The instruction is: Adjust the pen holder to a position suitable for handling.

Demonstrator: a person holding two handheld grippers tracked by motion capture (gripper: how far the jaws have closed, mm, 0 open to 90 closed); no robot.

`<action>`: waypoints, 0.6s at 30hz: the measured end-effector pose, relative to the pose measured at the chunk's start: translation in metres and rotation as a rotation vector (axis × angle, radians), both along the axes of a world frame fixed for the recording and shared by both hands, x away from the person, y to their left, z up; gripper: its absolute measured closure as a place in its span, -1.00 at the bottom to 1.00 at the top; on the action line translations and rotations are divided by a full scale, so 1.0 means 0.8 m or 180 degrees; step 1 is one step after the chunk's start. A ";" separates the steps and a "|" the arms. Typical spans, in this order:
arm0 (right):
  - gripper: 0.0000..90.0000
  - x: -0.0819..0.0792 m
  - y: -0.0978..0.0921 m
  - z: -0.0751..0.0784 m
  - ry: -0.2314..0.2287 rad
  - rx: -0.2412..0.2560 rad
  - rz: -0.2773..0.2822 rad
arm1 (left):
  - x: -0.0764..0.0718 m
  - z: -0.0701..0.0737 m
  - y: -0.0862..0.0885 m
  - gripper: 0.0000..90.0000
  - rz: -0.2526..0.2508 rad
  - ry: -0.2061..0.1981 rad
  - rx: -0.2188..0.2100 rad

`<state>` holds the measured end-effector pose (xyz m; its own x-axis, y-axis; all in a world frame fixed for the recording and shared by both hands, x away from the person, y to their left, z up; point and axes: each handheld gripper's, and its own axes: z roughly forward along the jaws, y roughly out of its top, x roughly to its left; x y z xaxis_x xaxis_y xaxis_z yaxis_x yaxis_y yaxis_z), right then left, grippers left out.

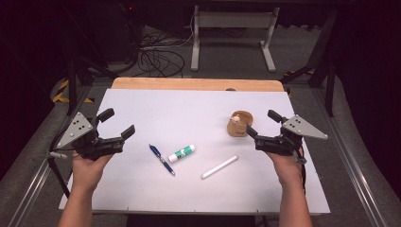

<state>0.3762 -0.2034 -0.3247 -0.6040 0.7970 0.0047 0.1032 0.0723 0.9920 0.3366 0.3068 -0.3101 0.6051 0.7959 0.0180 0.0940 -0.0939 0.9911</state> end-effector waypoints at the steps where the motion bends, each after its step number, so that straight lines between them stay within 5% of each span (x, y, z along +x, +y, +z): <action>1: -0.81 0.001 0.002 -0.001 -0.0010 -0.0034 -0.0032 | 0.000 0.000 0.000 -0.79 0.0005 0.0003 -0.0005; 6: -0.59 0.011 0.015 -0.015 -0.0010 -0.0293 -0.0231 | 0.002 -0.002 -0.002 -0.79 0.0016 0.0016 -0.0009; 18: -0.24 0.050 0.042 -0.055 0.0222 -0.0594 -0.0423 | 0.003 -0.006 -0.003 -0.81 0.0043 -0.0004 0.0047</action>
